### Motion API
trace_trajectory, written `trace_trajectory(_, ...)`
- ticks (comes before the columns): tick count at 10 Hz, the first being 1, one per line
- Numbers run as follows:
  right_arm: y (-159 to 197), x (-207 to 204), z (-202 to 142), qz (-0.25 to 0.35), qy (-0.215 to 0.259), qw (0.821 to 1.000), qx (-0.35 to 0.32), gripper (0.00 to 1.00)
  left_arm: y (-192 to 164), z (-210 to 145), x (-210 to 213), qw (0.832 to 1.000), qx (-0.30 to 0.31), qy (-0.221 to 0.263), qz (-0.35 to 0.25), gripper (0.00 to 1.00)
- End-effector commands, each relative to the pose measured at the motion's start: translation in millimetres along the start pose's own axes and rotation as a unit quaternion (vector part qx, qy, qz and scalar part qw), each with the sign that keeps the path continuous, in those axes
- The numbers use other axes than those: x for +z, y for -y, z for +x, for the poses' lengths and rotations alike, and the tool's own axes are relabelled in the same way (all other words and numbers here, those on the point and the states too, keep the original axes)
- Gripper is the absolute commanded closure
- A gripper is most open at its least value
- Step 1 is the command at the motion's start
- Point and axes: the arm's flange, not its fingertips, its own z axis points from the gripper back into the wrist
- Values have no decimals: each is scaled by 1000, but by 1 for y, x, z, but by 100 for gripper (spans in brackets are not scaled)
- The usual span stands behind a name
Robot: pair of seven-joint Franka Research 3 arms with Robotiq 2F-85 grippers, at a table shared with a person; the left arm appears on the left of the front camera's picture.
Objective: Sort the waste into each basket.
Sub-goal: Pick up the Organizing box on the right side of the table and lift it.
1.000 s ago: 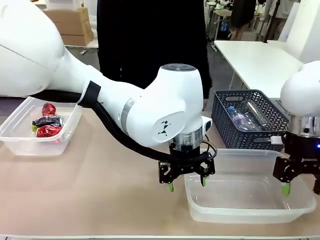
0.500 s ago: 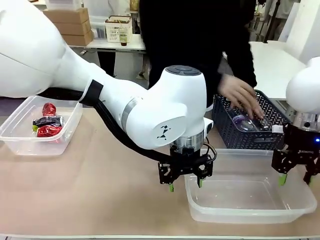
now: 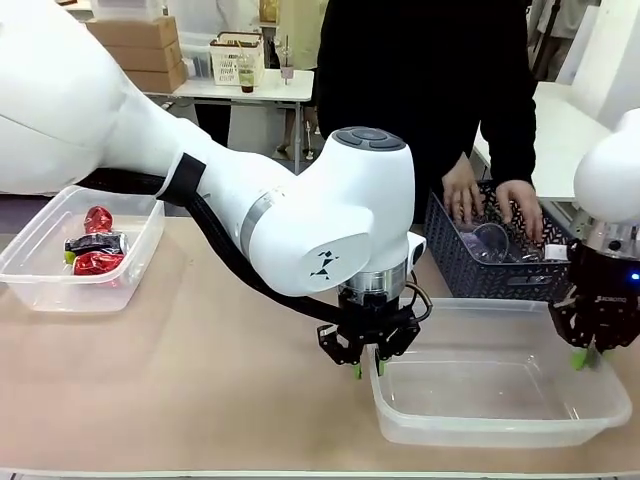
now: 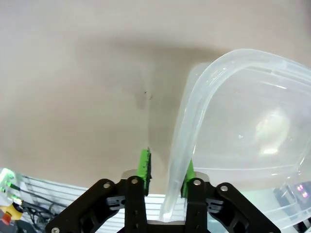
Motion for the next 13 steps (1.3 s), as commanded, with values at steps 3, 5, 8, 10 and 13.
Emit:
trace_trajectory(3, 6, -46, -38, 6, -10, 1000, -13, 100, -3, -3, 0, 1000, 17, 12, 3, 100)
trace_trajectory(5, 8, -43, -39, 10, -23, 1000, -12, 100, -4, -3, 2, 1000, 13, 6, 4, 100)
trace_trajectory(8, 4, -8, -58, 16, -63, 998, -24, 100, -26, -8, 34, 1000, 7, 9, 2, 100)
trace_trajectory(10, -9, 39, -75, 21, -72, 996, -40, 100, -50, -16, 65, 999, 13, 33, -1, 100)
trace_trajectory(13, -66, 98, -63, 21, -69, 997, -19, 100, -106, -20, 109, 997, 65, 41, -29, 100)
